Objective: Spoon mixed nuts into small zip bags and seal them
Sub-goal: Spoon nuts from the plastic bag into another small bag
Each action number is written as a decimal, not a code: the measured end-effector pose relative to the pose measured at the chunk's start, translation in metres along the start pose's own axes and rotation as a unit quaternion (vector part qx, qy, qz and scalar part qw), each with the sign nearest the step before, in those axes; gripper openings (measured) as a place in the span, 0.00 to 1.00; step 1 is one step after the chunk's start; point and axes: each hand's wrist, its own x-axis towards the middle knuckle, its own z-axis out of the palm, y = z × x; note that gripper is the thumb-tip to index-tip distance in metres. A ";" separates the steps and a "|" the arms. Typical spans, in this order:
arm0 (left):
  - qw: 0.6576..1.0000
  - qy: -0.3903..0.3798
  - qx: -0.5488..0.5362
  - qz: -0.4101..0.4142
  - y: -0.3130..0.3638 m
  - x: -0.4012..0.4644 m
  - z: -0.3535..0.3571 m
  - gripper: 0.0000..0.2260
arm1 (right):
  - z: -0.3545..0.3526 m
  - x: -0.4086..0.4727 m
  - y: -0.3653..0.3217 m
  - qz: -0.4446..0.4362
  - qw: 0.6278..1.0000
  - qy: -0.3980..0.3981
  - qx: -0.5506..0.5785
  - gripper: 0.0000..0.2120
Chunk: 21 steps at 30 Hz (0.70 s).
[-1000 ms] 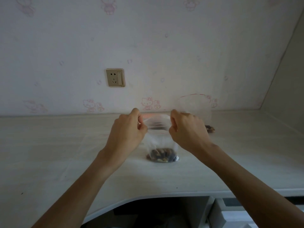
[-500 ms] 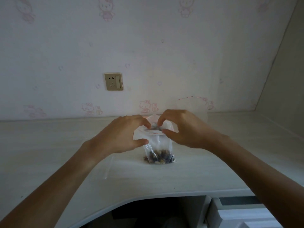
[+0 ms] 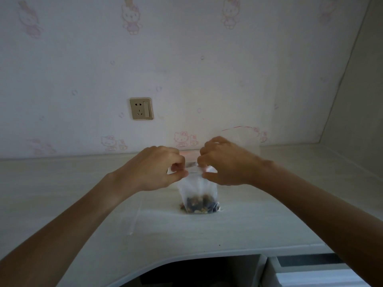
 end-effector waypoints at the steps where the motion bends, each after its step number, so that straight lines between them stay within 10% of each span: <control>1: 1.000 -0.002 -0.007 0.005 0.000 0.000 -0.003 0.14 | -0.004 0.001 0.003 0.000 1.000 0.001 0.008 0.10; 9: 0.972 -0.052 -0.228 -0.012 0.007 -0.002 -0.018 0.12 | -0.028 0.002 0.006 0.025 0.978 0.012 0.208 0.13; 21: 0.961 -0.035 -0.270 -0.042 0.003 0.002 -0.014 0.21 | -0.032 0.005 0.007 0.053 0.931 -0.039 0.358 0.07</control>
